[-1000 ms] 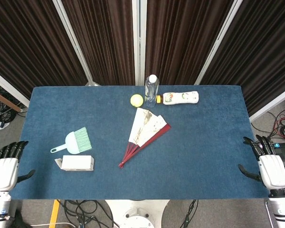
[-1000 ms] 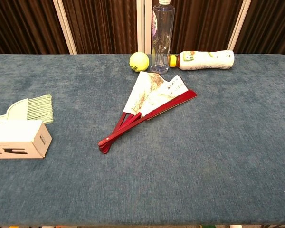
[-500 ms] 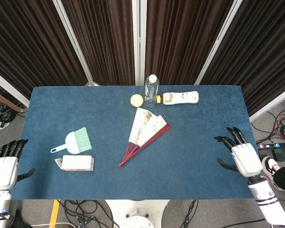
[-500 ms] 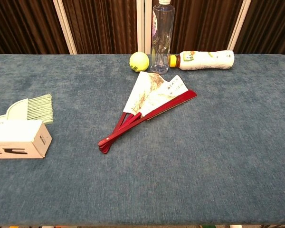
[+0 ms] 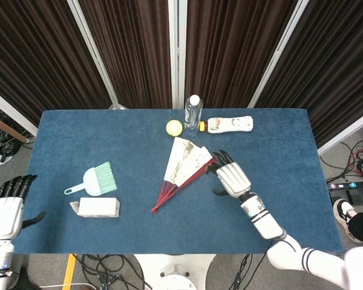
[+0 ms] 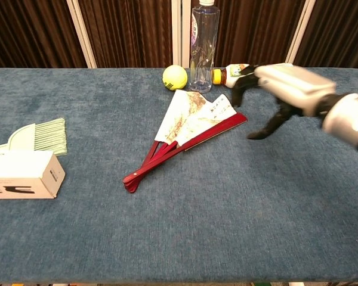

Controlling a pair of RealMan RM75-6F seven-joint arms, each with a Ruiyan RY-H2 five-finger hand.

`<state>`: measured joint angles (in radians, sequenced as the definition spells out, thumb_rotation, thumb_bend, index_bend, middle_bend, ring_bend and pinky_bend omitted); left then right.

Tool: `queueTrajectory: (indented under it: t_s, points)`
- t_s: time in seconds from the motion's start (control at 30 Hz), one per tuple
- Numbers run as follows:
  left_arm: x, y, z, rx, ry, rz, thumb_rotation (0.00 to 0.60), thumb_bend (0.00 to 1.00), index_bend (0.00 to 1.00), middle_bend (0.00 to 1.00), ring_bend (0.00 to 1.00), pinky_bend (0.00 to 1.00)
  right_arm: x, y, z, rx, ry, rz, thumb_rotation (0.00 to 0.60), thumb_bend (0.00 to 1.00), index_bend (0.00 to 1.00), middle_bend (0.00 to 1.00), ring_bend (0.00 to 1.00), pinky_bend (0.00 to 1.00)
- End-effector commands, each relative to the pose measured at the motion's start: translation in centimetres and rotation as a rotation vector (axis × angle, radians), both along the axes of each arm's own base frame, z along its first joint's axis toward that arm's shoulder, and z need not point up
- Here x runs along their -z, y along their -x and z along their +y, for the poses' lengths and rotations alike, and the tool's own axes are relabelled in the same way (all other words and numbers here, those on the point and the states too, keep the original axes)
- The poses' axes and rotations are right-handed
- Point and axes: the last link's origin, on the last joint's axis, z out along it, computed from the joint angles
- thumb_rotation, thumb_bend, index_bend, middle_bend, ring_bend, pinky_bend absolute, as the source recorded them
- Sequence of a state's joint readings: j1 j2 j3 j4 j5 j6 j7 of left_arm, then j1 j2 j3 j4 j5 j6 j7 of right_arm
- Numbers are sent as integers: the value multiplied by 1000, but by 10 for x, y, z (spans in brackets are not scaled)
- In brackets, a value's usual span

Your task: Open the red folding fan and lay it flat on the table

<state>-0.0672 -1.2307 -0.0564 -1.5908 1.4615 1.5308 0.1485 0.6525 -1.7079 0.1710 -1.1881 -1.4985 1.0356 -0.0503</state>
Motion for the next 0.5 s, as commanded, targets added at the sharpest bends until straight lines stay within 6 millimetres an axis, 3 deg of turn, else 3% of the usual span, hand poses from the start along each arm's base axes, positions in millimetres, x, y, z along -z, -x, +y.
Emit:
queueTrajectory:
  t_s: [0.03, 0.23, 0.5]
  points:
    - [0, 1, 1, -3, 2, -7, 600, 93, 136, 141, 114, 158, 40, -30, -17, -42, 19, 26, 600, 22, 426, 397, 81, 17]
    - [2, 4, 1, -12, 7, -20, 600, 92, 136, 141, 114, 158, 71, -44, -15, -73, 35, 29, 600, 23, 465, 428, 108, 17]
    - [4, 6, 2, -9, 14, -38, 600, 92, 136, 141, 114, 158, 93, -46, -3, -98, 54, 44, 600, 20, 523, 457, 128, 17]
